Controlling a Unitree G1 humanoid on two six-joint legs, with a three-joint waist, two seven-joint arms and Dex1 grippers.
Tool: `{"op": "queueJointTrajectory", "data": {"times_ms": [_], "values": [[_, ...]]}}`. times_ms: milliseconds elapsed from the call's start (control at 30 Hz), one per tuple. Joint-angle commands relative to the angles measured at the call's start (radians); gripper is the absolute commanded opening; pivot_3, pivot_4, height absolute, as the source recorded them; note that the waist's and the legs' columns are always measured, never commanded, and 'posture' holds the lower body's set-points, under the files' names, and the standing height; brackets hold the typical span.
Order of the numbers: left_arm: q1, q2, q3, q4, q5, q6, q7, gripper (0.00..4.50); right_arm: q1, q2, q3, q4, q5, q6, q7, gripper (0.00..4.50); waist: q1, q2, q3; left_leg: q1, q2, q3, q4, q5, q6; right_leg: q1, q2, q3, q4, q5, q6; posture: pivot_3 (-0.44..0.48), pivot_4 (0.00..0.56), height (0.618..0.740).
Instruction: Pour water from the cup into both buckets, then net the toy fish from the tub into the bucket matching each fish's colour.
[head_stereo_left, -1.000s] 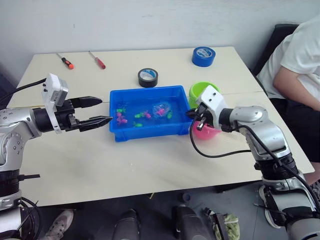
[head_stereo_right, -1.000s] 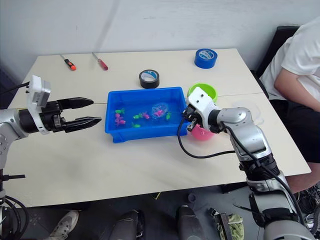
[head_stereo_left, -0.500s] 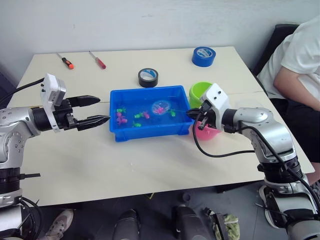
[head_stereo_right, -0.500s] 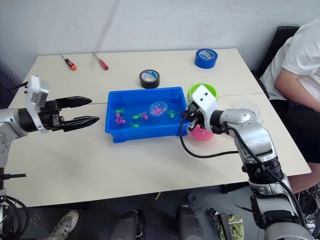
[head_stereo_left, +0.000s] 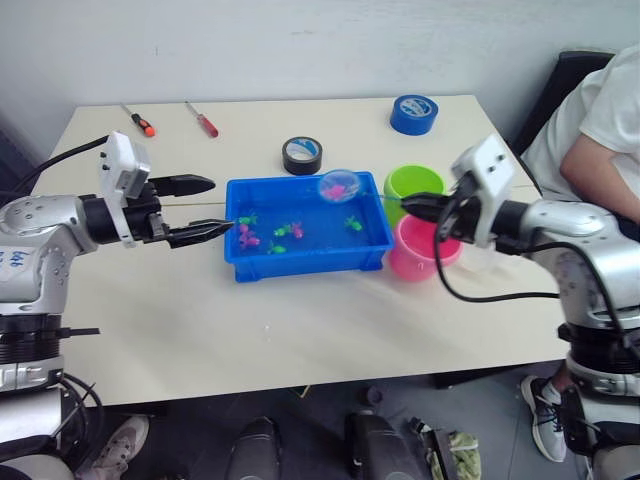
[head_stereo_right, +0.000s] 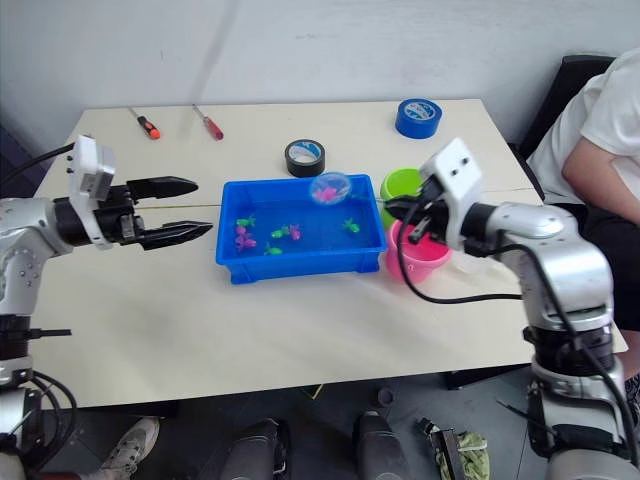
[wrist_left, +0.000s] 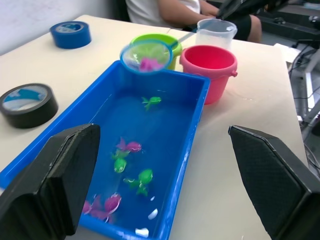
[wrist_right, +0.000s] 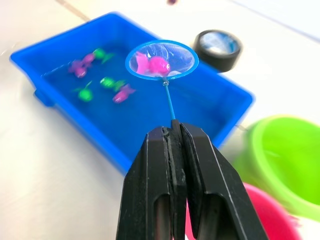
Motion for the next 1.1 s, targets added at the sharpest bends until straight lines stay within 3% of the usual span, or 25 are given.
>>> {"op": "queueJointTrajectory", "data": {"times_ms": [33,367,667,767,1100], "values": [[-0.063,-0.026,-0.025,0.046,0.017,-0.048,-0.042,4.47,0.063,-0.072,-0.140,-0.090,0.063,0.036,0.000,0.00,0.000,0.000,0.000,0.000,0.000,0.000,0.000,0.000,0.000,0.000,0.000,0.000,0.000,0.000,0.000,0.000,0.150,0.731],[-0.193,-0.093,-0.096,0.214,0.076,-0.129,-0.133,4.47,0.335,-0.205,-0.317,-0.249,0.063,0.023,-0.038,0.00,-0.003,0.000,0.000,0.000,0.000,0.000,0.000,0.000,0.000,0.000,0.001,0.001,0.000,0.000,0.001,0.000,0.150,0.731],[-0.283,-0.136,-0.122,0.365,0.131,-0.201,-0.192,4.47,0.557,-0.279,-0.292,-0.361,-0.080,-0.105,-0.086,0.00,-0.004,0.000,0.000,0.000,-0.001,0.000,0.001,0.000,0.001,0.001,0.001,0.001,-0.001,0.001,0.001,0.000,0.150,0.731],[-0.306,-0.160,-0.132,0.404,0.144,-0.220,-0.204,4.47,0.649,-0.304,-0.236,-0.402,-0.227,-0.224,-0.135,0.00,-0.001,0.000,0.000,0.000,-0.001,-0.001,0.001,0.001,0.001,0.001,0.001,0.001,0.000,0.001,0.002,0.000,0.150,0.731],[-0.326,-0.178,-0.127,0.451,0.163,-0.244,-0.230,4.47,0.727,-0.390,-0.168,-0.401,-0.485,-0.434,-0.159,0.00,-0.001,0.000,0.000,0.000,-0.001,-0.001,0.002,0.001,0.001,0.001,0.002,0.002,0.000,0.001,0.002,0.000,0.150,0.731]]}}
